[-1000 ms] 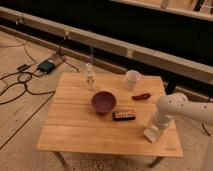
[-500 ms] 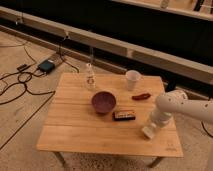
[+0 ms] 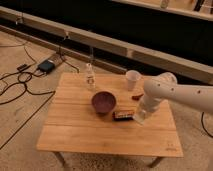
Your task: Place the white sponge in the ceramic bowl
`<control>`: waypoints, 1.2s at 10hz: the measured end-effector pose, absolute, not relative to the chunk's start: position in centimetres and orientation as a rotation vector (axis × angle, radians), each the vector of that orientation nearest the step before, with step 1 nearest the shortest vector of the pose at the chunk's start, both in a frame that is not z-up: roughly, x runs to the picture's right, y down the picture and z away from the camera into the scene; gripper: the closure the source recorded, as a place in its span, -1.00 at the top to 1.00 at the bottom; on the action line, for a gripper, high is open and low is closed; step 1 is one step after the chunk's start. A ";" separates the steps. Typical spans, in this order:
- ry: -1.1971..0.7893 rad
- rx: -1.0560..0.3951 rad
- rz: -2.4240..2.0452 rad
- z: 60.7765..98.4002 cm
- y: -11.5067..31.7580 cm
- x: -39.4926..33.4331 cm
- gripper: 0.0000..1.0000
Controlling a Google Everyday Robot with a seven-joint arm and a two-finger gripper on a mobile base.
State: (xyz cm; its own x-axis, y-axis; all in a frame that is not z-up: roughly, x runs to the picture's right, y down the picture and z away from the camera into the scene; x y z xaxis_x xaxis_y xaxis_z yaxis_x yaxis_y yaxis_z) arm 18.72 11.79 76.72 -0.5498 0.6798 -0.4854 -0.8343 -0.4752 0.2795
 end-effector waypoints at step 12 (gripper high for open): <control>0.433 -0.557 1.809 83.8 4.4 2.5 -1.00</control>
State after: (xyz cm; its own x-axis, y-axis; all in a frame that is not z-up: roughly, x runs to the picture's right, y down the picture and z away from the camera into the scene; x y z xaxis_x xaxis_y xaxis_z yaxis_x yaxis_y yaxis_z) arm 2.49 4.37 83.78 -0.2507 0.7808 -0.5723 -0.9553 -0.2951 0.0159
